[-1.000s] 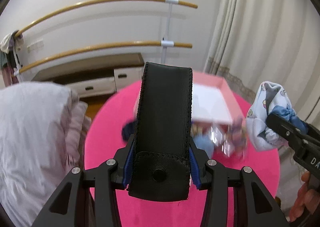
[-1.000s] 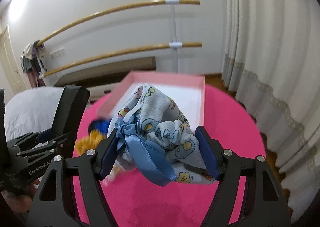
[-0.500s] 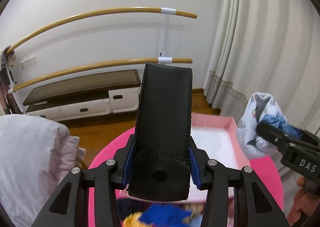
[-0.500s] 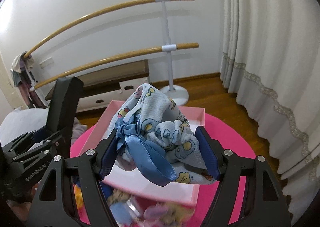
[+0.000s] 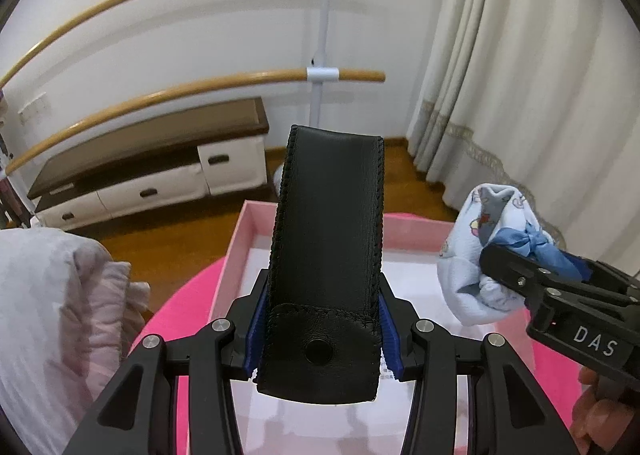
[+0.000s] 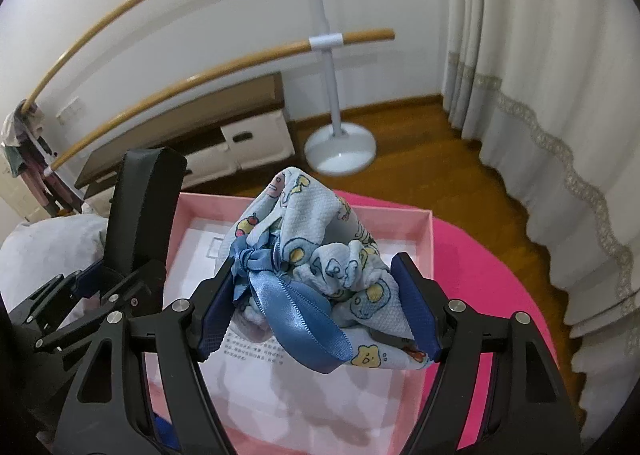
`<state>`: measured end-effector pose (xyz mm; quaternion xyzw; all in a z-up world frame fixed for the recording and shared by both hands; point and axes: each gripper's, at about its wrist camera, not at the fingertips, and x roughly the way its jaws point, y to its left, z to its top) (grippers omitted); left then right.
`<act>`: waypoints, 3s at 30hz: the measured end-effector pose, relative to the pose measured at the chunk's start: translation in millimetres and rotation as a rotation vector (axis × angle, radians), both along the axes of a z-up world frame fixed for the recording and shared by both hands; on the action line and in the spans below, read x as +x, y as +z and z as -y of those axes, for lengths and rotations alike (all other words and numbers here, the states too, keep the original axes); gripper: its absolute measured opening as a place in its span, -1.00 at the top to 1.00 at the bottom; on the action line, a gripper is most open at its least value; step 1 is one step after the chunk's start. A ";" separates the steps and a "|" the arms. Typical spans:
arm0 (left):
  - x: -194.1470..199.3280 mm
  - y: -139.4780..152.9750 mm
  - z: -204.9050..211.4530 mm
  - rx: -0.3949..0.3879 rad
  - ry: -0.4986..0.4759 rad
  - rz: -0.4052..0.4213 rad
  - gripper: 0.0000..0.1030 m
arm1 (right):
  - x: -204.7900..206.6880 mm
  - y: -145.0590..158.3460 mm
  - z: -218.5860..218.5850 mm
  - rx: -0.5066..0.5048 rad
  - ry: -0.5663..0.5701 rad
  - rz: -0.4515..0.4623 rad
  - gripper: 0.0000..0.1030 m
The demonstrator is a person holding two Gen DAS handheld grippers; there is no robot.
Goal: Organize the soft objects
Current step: 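Carry the black case with the left tool while the right carries the cloth bundle into the box, then open both tools in the box and withdraw them from it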
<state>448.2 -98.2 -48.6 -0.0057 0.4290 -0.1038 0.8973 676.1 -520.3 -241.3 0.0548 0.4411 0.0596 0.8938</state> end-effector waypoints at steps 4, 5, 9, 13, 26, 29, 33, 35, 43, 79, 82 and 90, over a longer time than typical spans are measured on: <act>30.5 -5.7 9.7 0.021 -0.014 -0.043 0.10 | 13.2 -13.0 4.4 0.005 -0.011 -0.043 -0.39; 34.2 -7.3 11.9 0.029 -0.014 -0.049 0.09 | 16.1 -16.2 5.1 0.009 -0.011 -0.053 -0.40; 55.2 -5.8 28.9 0.044 -0.025 -0.066 -0.09 | 21.5 -25.9 10.0 0.021 -0.025 -0.079 -0.54; 47.0 1.9 31.8 0.056 -0.015 -0.027 -0.46 | 18.2 -21.4 12.8 0.049 -0.044 -0.066 -1.00; -44.5 46.9 9.6 0.051 0.032 0.157 -1.00 | -42.3 32.4 9.8 0.027 -0.054 0.057 -1.00; -74.7 49.6 3.9 0.039 0.032 0.189 -1.00 | -68.9 51.1 6.7 0.003 -0.049 0.110 -1.00; -123.9 55.6 -14.1 0.024 0.046 0.250 -1.00 | -105.3 74.6 5.6 -0.009 -0.054 0.182 -1.00; -148.1 59.7 -19.1 0.011 0.046 0.268 -1.00 | -121.5 84.4 7.3 -0.016 -0.056 0.212 -1.00; -233.0 76.5 -44.0 -0.019 0.060 0.340 -1.00 | -193.7 111.9 7.7 -0.026 -0.067 0.327 -1.00; -406.6 58.9 -71.7 -0.017 0.110 0.450 -1.00 | -349.9 97.2 -11.0 -0.062 -0.066 0.446 -1.00; -406.8 57.7 -73.9 -0.023 0.114 0.444 -1.00 | -349.9 96.2 -11.6 -0.070 -0.066 0.446 -1.00; -394.3 41.5 -84.0 -0.021 0.120 0.390 -1.00 | -338.5 84.2 -7.6 -0.088 -0.083 0.414 -1.00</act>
